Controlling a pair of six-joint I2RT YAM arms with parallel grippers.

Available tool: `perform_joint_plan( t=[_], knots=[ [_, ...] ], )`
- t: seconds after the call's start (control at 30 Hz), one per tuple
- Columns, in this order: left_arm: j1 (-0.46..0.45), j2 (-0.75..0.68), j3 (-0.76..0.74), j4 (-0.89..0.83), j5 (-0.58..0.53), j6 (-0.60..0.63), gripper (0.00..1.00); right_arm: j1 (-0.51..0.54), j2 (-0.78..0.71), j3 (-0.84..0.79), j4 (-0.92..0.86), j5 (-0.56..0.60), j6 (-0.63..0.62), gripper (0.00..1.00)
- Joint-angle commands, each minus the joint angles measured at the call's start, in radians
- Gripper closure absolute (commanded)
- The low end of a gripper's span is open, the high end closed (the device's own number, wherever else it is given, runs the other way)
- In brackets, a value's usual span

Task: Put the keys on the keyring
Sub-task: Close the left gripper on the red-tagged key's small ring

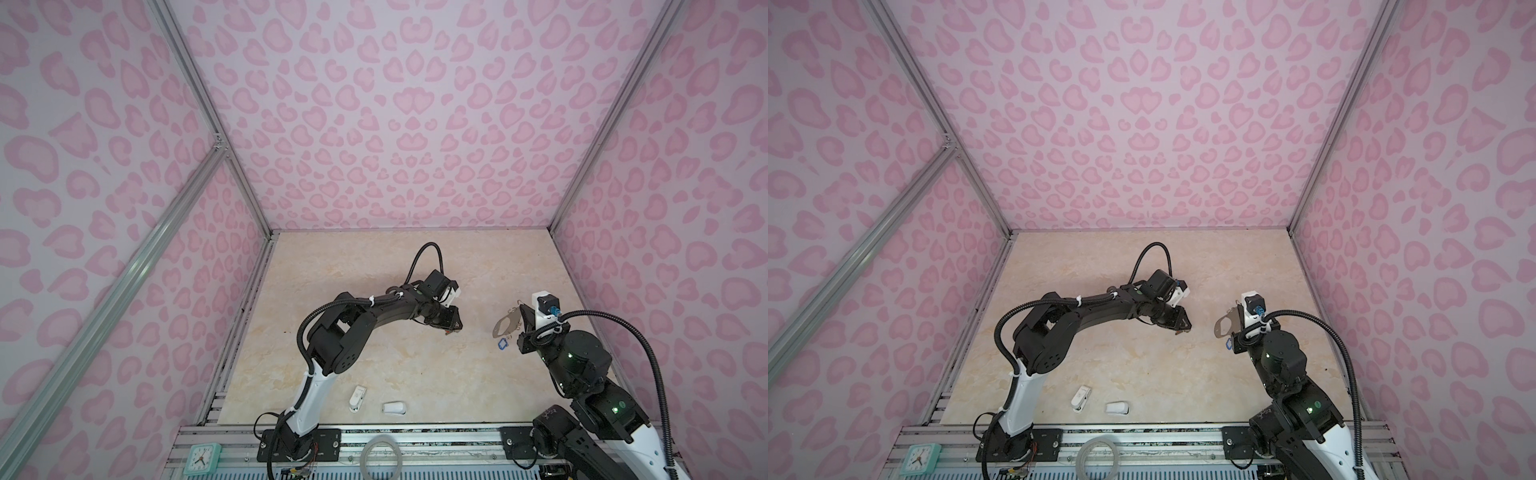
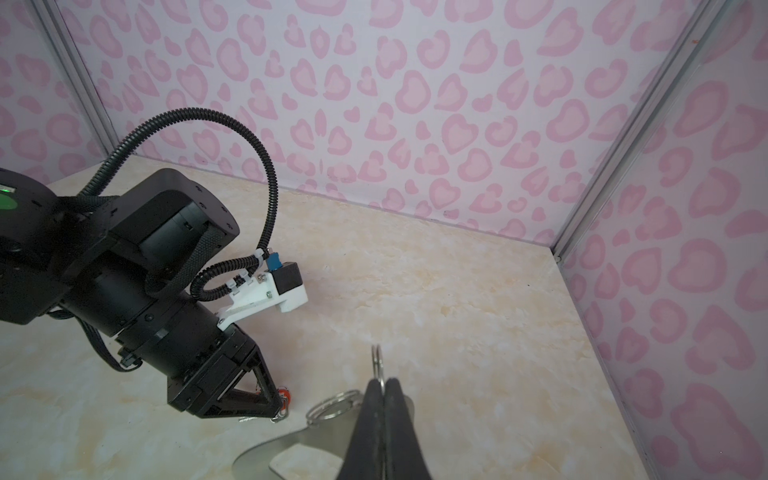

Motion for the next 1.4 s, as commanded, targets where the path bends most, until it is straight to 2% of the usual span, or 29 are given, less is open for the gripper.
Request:
perform_joint_plan(
  t=[0.0,0.33,0.83,1.1,1.37],
  knots=[
    [0.001,0.013,-0.024,0.015,-0.049,0.031,0.70,0.001,-0.002,-0.008,0.019,0.013,0.010,1.00],
    [0.000,-0.009,-0.095,-0.017,-0.106,0.077,0.70,0.002,0.001,-0.014,0.034,0.012,0.014,1.00],
    [0.065,-0.317,-0.432,-0.181,-0.276,0.251,0.68,0.002,-0.015,-0.067,0.094,0.005,0.033,1.00],
    [0.067,-0.409,-0.380,-0.172,-0.318,0.316,0.68,0.001,0.006,-0.066,0.131,-0.012,0.013,1.00],
    [0.067,-0.451,-0.420,-0.144,-0.390,0.477,0.68,0.002,0.025,-0.055,0.137,-0.028,0.002,1.00]
  ],
)
